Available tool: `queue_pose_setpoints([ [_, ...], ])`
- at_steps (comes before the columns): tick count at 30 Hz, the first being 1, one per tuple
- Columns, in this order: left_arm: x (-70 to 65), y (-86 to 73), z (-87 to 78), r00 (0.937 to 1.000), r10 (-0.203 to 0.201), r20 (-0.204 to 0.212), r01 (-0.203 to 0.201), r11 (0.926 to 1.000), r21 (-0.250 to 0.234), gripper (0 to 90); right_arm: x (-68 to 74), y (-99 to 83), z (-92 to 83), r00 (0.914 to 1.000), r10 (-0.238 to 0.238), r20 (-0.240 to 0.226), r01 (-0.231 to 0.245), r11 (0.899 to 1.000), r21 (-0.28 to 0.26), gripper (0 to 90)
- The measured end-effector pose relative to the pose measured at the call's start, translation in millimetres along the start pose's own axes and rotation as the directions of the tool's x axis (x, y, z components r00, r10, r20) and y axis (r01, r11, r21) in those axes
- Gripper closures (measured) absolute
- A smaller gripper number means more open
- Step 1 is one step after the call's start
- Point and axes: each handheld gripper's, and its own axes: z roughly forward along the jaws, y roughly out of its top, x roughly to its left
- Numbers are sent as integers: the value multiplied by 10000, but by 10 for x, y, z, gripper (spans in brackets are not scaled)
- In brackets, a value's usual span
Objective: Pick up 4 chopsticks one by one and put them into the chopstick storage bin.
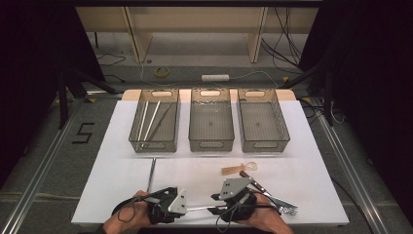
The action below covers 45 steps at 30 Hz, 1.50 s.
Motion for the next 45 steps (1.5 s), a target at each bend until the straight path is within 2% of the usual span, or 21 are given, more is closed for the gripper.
queue_pose_setpoints([
  [3, 70, -41, -18, 9976, -617, -304, 614, 9980, -137, 831, -30, -1, -70, 9988, 401, 277, -383, 9972, -642, 485],
  [6, 129, -63, -56, 9895, -1345, -528, 1321, 9902, -456, 831, -48, -1, -134, 9943, 787, 716, -705, 9913, -1110, 447],
  [8, 167, -83, -71, 9824, -1770, -596, 1733, 9829, -618, 831, -68, -12, -173, 9903, 971, 995, -822, 9861, -1444, 430],
  [11, 221, -114, -88, 9670, -2445, -715, 2381, 9673, -874, 831, -99, -31, -228, 9832, 1324, 1261, -1078, 9768, -1852, 410],
  [14, 277, -143, -130, 9483, -3078, -769, 2967, 9463, -1286, 831, -136, -61, -286, 9755, 1654, 1449, -1325, 9680, -2132, 402],
  [15, 294, -153, -142, 9434, -3206, -846, 3077, 9415, -1373, 831, -149, -74, -305, 9733, 1749, 1488, -1400, 9656, -2192, 397],
  [16, 306, -161, -149, 9348, -3423, -948, 3269, 9335, -1471, 831, -161, -87, -319, 9708, 1854, 1522, -1482, 9625, -2271, 394],
  [17, 322, -171, -157, 9292, -3546, -1044, 3375, 9290, -1519, 831, -173, -100, -333, 9681, 1956, 1567, -1557, 9593, -2358, 393],
  [23, 421, -250, -209, 8788, -4572, -1365, 4255, 8804, -2095, 831, -223, -154, -413, 9490, 2515, 1902, -1930, 9403, -2802, 380],
  [25, 449, -279, -226, 8640, -4839, -1390, 4465, 8640, -2326, 831, -246, -170, -437, 9435, 2700, 1920, -2079, 9338, -2913, 371],
  [27, 473, -306, -246, 8594, -4919, -1398, 4518, 8584, -2431, 831, -264, -187, -454, 9370, 2870, 1989, -2202, 9277, -3013, 361],
  [30, 507, -341, -260, 8443, -5165, -1426, 4725, 8432, -2564, 831, -288, -210, -481, 9299, 3030, 2085, -2306, 9219, -3114, 355],
  [32, 535, -362, -273, 8315, -5356, -1473, 4886, 8314, -2647, 831, -300, -225, -502, 9251, 3155, 2114, -2404, 9174, -3171, 350],
  [34, 561, -382, -289, 8166, -5575, -1493, 5051, 8155, -2827, 831, -313, -240, -517, 9216, 3204, 2191, -2419, 9156, -3213, 348],
  [38, 630, -400, -356, 7934, -5850, -1681, 5209, 7954, -3097, 831, -330, -277, -546, 9155, 3321, 2271, -2507, 9123, -3238, 342],
  [41, 700, -418, -402, 7686, -6189, -1618, 5460, 7665, -3383, 831, -338, -304, -562, 9106, 3392, 2362, -2537, 9098, -3284, 339],
  [45, 811, -427, -420, 7524, -6364, -1698, 5597, 7537, -3444, 831, -342, -334, -592, 9051, 3533, 2364, -2663, 9047, -3326, 337],
])
